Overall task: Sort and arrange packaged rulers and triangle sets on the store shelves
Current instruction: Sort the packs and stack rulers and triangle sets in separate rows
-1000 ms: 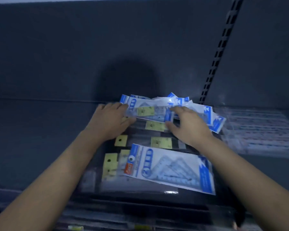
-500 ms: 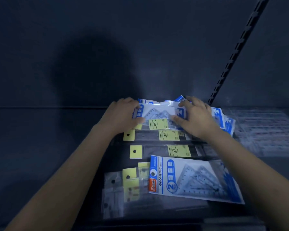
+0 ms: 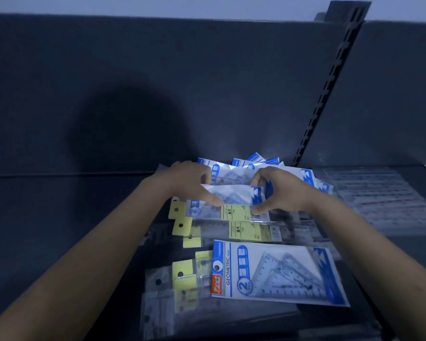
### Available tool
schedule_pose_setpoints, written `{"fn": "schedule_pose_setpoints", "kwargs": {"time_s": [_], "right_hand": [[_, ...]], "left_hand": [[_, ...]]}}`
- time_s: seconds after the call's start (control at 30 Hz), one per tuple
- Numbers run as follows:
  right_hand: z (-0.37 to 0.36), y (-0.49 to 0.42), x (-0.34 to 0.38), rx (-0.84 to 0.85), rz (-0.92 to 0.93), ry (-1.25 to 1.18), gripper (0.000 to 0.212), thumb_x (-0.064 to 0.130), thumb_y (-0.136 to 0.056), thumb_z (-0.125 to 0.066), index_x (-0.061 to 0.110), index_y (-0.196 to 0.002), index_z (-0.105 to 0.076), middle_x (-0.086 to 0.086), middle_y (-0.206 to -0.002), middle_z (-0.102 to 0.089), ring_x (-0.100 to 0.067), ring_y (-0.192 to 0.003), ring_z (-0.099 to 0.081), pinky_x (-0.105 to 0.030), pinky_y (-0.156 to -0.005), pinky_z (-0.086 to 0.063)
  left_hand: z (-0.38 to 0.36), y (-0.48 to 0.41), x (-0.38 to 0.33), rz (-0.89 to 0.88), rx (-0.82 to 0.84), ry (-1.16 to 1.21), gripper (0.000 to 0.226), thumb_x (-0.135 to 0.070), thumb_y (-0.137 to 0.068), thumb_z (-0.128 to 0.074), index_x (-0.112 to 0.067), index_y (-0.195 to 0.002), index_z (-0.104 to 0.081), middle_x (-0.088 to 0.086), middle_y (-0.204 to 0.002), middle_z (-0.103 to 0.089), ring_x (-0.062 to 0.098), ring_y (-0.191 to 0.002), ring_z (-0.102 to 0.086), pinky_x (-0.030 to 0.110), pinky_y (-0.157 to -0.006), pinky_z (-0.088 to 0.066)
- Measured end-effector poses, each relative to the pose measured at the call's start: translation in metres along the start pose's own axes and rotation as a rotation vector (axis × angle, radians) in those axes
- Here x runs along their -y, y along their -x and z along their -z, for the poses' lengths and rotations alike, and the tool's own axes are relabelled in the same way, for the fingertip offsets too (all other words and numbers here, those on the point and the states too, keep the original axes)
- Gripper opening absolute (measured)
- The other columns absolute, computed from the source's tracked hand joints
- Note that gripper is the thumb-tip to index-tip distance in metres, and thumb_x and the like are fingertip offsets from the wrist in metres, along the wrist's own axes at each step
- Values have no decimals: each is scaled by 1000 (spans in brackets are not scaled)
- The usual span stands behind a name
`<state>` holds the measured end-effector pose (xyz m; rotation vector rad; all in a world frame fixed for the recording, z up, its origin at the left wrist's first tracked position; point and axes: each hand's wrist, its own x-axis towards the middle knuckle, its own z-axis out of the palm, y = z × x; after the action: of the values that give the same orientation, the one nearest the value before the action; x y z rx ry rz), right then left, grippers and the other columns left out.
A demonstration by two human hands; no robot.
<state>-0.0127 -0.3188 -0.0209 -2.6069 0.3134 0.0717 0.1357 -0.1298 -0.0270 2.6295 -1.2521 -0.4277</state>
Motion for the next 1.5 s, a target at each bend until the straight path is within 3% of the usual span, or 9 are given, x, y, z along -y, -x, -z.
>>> {"fn": "schedule_pose_setpoints", "kwargs": {"time_s": [0.2, 0.3, 0.4, 0.53, 0.63, 0.83, 1.03, 1.27, 1.5], "right_hand": [[1, -1, -12, -147, 23, -136, 16, 23, -81, -72, 21, -92, -60, -2, -99, -65, -22, -90, -62, -21, -73, -46], [1, -8, -14, -311, -74, 122, 40, 40, -86, -62, 17, -117, -55, -4, -118, -59, -24, -105, -56, -31, -78, -44], [-6, -16, -15, -237, -187, 378, 67, 62, -83, -53, 12, -127, -50, -8, -125, -54, -28, -117, -46, -37, -90, -40], [-11, -23, -18, -207, -227, 373, 70, 63, -85, -49, 12, -132, -46, -12, -136, -44, -31, -126, -37, -41, -103, -34], [-12, -24, -22, -245, -217, 272, 47, 46, -90, -54, 16, -125, -51, -10, -131, -47, -30, -123, -37, -41, -101, -31], [-12, -22, -19, -302, -133, 102, 15, 31, -95, -50, 17, -100, -54, -6, -113, -60, -26, -108, -49, -38, -91, -31], [-20, -18, -1, -355, 71, 234, 48, 45, -88, -58, 16, -125, -48, -6, -125, -51, -27, -120, -45, -39, -99, -30], [-35, -39, 28, -122, 71, 199, 45, 48, -74, -73, 18, -103, -56, -2, -107, -55, -23, -106, -45, -31, -79, -33], [-25, -35, 22, -178, 22, -325, 15, 6, -76, -75, 10, -76, -61, -6, -82, -67, -17, -78, -61, -29, -75, -47]], "left_hand": [[5, 3, 1, -125, 11, 110, 26, -16, -82, -68, -24, -67, -48, -11, -70, -50, 13, -70, -46, 15, -57, -35], [8, 6, 0, -62, 43, 187, 20, -29, -80, -74, -26, -85, -55, -12, -82, -56, 10, -74, -53, 21, -65, -43], [4, 8, -5, -10, 124, 167, 35, -42, -72, -80, -27, -94, -56, -10, -95, -57, 10, -86, -56, 26, -68, -45], [7, 12, -5, -50, 171, 189, 20, -31, -83, -72, -12, -85, -65, -2, -80, -58, 14, -75, -53, 29, -67, -39], [18, 21, 1, -58, 38, 202, 19, -25, -90, -64, -19, -73, -55, -4, -71, -50, 13, -69, -46, 24, -61, -34], [30, 36, 16, 6, -115, 242, 12, -9, -93, -52, -16, -101, -58, 0, -94, -60, 18, -83, -55, 31, -69, -43], [30, 50, 30, 101, -266, 314, 22, -2, -88, -44, -17, -82, -58, -5, -78, -56, 11, -70, -50, 27, -59, -38], [19, 68, 44, 208, -289, 464, 4, -13, -82, -64, -17, -83, -63, -1, -82, -65, 10, -70, -58, 24, -59, -41], [27, 85, 53, 103, -218, 517, 12, -18, -82, -73, -8, -84, -67, 7, -83, -69, 15, -75, -63, 29, -69, -49]]}}
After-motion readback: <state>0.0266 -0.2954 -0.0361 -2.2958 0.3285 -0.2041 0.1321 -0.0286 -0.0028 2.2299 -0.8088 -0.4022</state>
